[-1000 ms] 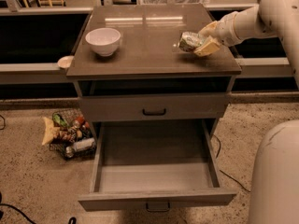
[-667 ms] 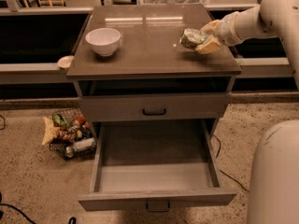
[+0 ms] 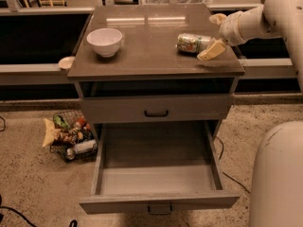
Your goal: Pick 7up can from middle drawer and place on counter
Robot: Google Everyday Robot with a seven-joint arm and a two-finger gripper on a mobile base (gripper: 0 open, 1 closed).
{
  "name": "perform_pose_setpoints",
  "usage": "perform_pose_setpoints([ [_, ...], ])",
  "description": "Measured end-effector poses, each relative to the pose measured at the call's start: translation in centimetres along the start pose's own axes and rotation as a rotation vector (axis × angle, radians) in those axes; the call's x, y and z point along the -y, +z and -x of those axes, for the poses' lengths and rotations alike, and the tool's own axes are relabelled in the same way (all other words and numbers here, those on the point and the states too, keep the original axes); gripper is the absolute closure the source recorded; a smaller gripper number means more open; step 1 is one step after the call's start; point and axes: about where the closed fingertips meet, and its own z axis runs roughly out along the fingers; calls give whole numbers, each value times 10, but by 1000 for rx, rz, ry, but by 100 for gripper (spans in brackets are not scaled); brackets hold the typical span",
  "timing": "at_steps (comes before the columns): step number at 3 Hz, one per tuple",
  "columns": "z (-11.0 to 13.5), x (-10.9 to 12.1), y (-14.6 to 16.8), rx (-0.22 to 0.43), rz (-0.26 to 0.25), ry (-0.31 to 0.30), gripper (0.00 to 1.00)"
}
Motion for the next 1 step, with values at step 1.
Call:
perform_pose_setpoints([
  [1, 13, 15, -30, -12, -65, -40, 0],
])
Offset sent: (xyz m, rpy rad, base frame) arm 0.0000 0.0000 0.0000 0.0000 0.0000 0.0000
